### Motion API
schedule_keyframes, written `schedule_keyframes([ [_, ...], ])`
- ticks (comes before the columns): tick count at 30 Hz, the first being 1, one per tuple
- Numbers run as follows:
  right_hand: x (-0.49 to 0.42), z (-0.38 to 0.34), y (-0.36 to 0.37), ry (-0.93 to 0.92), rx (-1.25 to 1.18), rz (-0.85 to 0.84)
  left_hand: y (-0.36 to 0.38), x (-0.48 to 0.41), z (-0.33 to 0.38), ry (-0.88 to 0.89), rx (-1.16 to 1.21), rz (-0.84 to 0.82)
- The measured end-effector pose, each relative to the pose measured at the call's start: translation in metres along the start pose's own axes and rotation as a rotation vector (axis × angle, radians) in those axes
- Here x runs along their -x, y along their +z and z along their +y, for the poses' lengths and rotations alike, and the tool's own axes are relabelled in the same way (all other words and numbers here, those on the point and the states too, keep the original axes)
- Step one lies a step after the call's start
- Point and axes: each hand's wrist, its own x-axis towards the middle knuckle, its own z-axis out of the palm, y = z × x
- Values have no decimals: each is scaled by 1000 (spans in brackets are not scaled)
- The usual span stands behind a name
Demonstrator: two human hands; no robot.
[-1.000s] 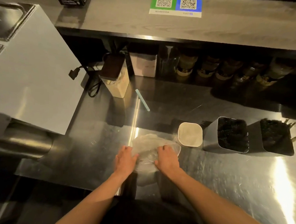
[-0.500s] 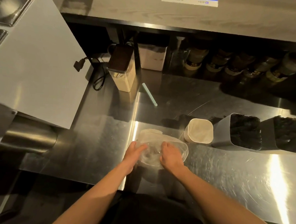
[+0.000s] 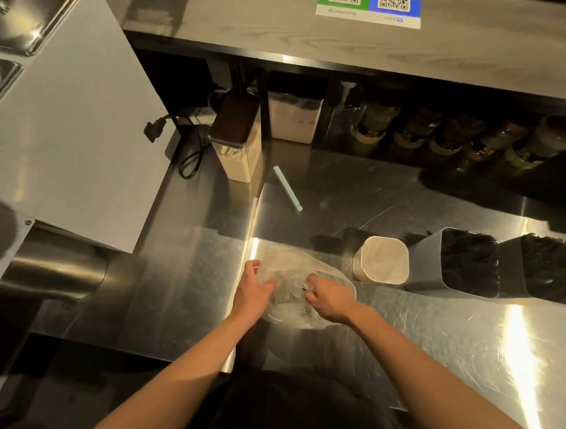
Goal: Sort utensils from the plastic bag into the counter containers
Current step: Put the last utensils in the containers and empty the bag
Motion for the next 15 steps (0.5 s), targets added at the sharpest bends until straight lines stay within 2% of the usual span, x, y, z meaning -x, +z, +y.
schedule_keyframes([
  [6, 0, 0, -5, -19, -216, -56, 1, 2, -7, 205, -250, 107],
  [9, 7, -1, -13, -22, -309, -87, 2, 7, -7, 378, -411, 198],
  [12, 16, -1, -22, 14, -432, -85, 1, 12, -3, 558, -567, 198],
  [15, 27, 1, -30, 58, -683, -137, 2, 16, 3, 719, -513, 186],
])
